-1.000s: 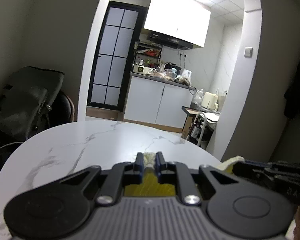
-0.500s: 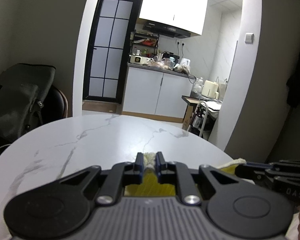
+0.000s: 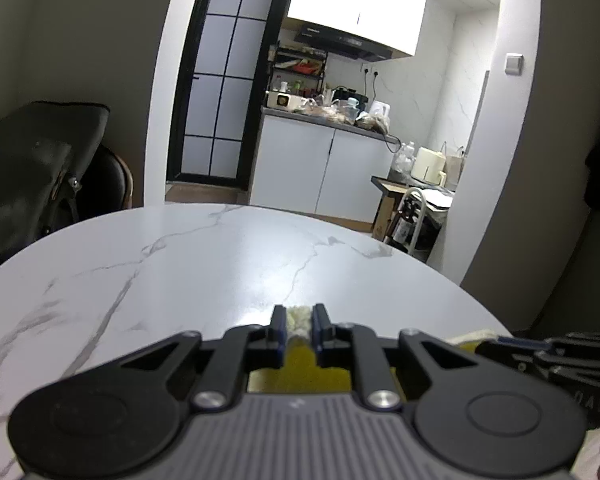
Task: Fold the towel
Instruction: 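Carry the held towel end with both grippers over the towel toward its other end, then lower the held end onto the towel and open both grippers, then pull both grippers back from the twice-folded towel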
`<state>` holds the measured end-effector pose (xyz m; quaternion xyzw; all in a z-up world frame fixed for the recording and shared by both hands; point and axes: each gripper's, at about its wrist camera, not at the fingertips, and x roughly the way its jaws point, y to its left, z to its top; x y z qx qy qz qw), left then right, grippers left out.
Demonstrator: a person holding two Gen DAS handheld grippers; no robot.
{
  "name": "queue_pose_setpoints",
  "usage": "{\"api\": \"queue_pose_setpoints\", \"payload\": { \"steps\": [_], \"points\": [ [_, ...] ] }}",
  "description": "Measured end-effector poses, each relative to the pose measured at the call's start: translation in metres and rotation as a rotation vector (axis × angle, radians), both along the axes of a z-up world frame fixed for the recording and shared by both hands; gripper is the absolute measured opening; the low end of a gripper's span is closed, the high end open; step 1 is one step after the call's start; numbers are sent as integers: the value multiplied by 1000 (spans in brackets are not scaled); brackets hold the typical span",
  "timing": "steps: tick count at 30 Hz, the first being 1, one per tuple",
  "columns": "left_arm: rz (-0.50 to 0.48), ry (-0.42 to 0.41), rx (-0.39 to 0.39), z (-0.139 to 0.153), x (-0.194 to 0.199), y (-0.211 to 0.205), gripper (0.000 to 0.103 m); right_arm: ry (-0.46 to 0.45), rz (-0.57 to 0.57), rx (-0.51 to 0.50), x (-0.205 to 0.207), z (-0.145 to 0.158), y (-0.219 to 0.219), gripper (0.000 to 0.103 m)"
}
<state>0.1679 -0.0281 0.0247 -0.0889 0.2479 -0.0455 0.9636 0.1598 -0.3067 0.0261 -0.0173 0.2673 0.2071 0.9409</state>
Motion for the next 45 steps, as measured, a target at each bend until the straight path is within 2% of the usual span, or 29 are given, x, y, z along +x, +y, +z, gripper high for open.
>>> {"api": "queue_pose_setpoints", "payload": {
  "steps": [2,4,12,15,28,32,35,40,45],
  "points": [
    [2,5,-9,-2,3,1,15,6,-11,-6,3,-3,1,6],
    [10,6,-23,-3,7,3,22,11,-22,-8,6,-5,1,7],
    [51,-28,-46,1,12,15,35,-21,-135,36,13,-1,-3,9],
    [34,-17,-35,0,11,13,35,-17,-146,51,14,-1,-6,9],
    [-27,34,11,-7,0,7,36,63,-95,6,16,-17,6,11],
    [-44,55,13,-10,-7,6,37,100,-93,-11,20,-24,9,24],
    [-57,72,24,-16,-13,4,42,100,-99,-27,19,-27,11,40],
    [-44,84,21,-17,-21,5,42,83,-154,2,14,-24,4,40],
    [-39,89,26,-14,-28,3,43,109,-169,38,15,-26,-1,40]
  ]
}}
